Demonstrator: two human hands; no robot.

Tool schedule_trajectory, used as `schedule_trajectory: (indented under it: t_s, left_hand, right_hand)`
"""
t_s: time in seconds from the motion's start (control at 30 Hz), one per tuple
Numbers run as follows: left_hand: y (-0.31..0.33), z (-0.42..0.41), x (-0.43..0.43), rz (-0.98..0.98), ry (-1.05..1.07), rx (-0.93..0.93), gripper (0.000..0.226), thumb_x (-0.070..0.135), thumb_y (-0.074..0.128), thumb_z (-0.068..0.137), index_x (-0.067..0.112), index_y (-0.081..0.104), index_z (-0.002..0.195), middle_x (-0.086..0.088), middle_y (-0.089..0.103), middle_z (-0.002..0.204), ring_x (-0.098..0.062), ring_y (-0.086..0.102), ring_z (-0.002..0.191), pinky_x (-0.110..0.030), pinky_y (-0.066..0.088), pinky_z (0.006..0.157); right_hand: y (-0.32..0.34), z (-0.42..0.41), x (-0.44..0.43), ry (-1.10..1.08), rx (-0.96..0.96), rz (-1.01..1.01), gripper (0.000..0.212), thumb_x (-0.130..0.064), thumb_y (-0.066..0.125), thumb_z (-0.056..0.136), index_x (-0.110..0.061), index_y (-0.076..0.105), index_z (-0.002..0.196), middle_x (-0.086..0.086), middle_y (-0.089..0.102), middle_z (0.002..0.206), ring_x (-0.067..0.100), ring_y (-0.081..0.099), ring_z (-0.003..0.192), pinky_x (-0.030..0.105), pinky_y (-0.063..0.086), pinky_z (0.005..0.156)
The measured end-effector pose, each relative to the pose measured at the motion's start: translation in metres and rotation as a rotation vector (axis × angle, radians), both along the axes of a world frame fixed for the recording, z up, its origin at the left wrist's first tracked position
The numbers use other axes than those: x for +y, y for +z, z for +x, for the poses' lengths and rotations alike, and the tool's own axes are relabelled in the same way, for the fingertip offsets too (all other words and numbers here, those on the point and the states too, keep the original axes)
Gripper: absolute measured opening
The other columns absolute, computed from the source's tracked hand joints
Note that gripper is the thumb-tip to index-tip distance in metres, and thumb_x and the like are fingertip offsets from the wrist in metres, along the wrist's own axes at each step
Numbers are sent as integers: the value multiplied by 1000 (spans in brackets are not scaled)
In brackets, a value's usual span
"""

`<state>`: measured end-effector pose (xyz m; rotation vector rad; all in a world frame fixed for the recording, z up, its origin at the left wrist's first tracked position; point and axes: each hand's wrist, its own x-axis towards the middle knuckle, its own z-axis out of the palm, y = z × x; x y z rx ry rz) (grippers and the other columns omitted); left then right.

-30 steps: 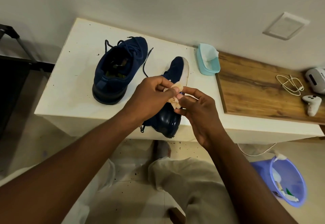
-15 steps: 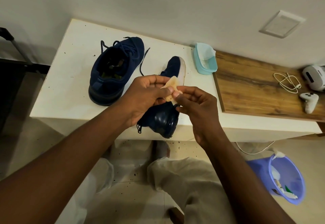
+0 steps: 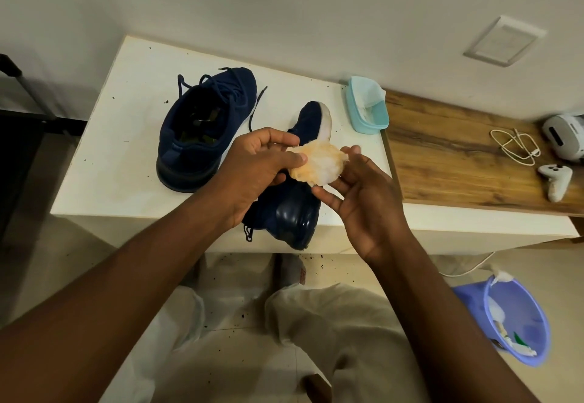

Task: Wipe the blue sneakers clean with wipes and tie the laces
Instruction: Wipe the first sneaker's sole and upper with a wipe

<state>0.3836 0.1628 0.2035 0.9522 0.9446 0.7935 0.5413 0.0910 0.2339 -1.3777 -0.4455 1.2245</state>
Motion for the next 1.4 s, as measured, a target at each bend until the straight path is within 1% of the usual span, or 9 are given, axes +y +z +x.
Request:
schedule_trajectory:
  t_s: [0.27, 0.4, 0.57, 0.67, 0.8, 1.03, 1.2, 1.27, 1.4]
  left_hand:
    - [5, 6, -4, -83, -19, -207, 24, 5, 68, 94, 7, 65, 117, -10, 73, 109, -23, 73, 101, -31, 61, 78]
    - [-6, 6, -3, 359, 11, 235, 26, 26, 76, 91, 23, 66, 115, 6, 68, 108, -6, 71, 94, -19, 58, 77]
    - [-22, 6, -3, 681, -91, 551, 35, 30, 72, 92, 26, 62, 126, 6, 59, 126, -8, 57, 114, -30, 51, 99]
    - [-27, 10, -6, 726, -244, 779, 55, 45, 72, 89, 29, 55, 139, 4, 51, 142, -20, 45, 128, -43, 38, 109]
    - [-28, 12, -8, 735, -237, 831, 53, 46, 70, 89, 32, 55, 138, 7, 47, 142, -20, 42, 129, -41, 32, 106]
    - [-25, 6, -2, 658, -284, 802, 61, 50, 72, 86, 37, 52, 141, 10, 44, 146, -19, 38, 134, -39, 28, 103]
    - [-23, 3, -1, 625, -296, 790, 66, 49, 74, 85, 34, 50, 145, 9, 43, 148, -19, 37, 135, -36, 25, 101]
    - [-23, 3, 0, 616, -299, 783, 63, 47, 75, 85, 35, 53, 142, 7, 44, 147, -20, 38, 134, -38, 27, 103]
    - [-24, 0, 2, 569, -277, 709, 60, 41, 82, 79, 36, 58, 135, 6, 50, 143, -21, 45, 132, -50, 37, 109]
  right_hand:
    - [3, 2, -2, 143, 119, -28, 35, -11, 68, 91, -5, 61, 125, 16, 69, 122, 31, 70, 108, 37, 59, 89]
    - [6, 9, 2, 73, 146, 18, 35, -8, 66, 93, -5, 57, 127, 17, 67, 125, 32, 69, 110, 43, 57, 93]
    - [5, 10, 16, -158, -769, 140, 33, -21, 73, 90, -21, 62, 121, -22, 65, 110, 5, 67, 101, 28, 59, 85]
    - [-8, 10, 29, -54, -1272, 266, 36, -26, 69, 94, -24, 63, 129, -17, 66, 118, 1, 63, 103, 13, 52, 86]
    - [-42, 14, 27, 478, -1558, 84, 42, -32, 52, 103, -25, 51, 144, -2, 48, 151, 16, 44, 140, 43, 29, 120]
    - [-50, 15, -3, 634, -1422, -12, 57, -56, 17, 103, -37, 18, 156, -17, 2, 165, 2, -4, 152, 43, -3, 123]
    - [-30, 9, 17, 17, -1262, 74, 27, -35, 62, 97, -26, 68, 122, -9, 54, 134, 13, 54, 121, 18, 46, 95]
    - [-28, 5, 22, 33, -1232, -4, 29, -40, 67, 92, -22, 71, 115, -8, 62, 117, 7, 61, 94, 4, 43, 71]
    - [-41, -9, 30, 187, -1341, -108, 43, -49, 67, 90, -20, 67, 121, -4, 62, 112, 10, 60, 93, 18, 44, 77]
